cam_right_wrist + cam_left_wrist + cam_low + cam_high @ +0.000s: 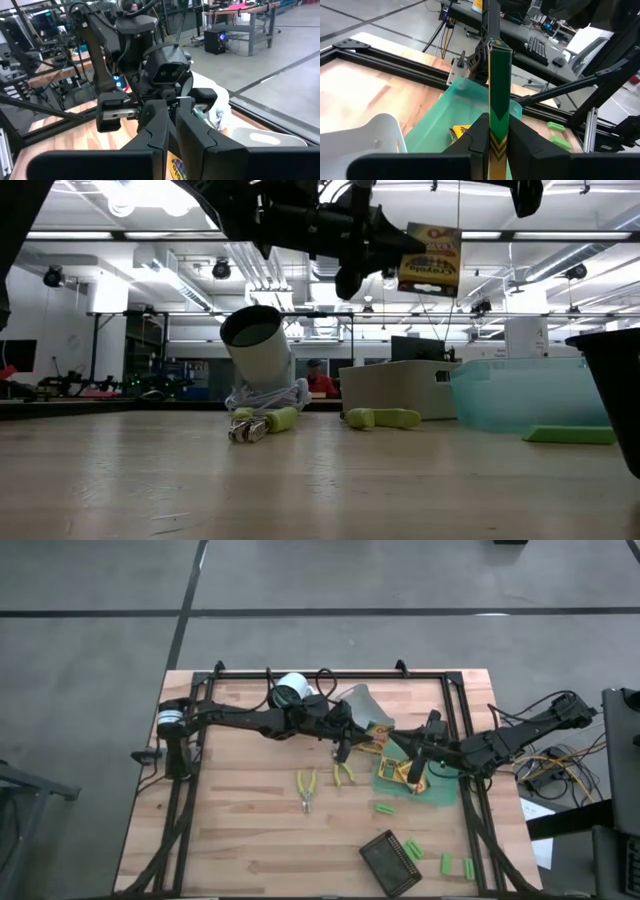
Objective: Pick & Place School Supplies
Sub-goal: Put the yellow crayon box into the green bin
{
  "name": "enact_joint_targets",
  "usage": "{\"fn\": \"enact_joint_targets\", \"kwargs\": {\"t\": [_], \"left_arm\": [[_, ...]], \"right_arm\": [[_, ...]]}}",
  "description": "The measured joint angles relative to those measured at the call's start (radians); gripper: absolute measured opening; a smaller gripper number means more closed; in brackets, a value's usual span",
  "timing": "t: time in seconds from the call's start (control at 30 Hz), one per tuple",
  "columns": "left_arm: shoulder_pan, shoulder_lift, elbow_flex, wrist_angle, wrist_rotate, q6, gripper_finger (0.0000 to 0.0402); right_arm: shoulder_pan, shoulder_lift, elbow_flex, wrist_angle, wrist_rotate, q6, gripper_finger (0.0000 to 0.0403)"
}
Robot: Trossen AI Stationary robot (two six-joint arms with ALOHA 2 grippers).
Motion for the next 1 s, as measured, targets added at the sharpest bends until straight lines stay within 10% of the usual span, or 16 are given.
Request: {"fn": "enact_joint_targets", "kwargs": {"t": [1.0], "left_arm": [[0.0,0.0,0.0,-0.003,0.0,0.002,0.0044]], "right_arm": [[0.0,0.002,-0.001,0.006,0.002,-0.028,0.0283]]}}
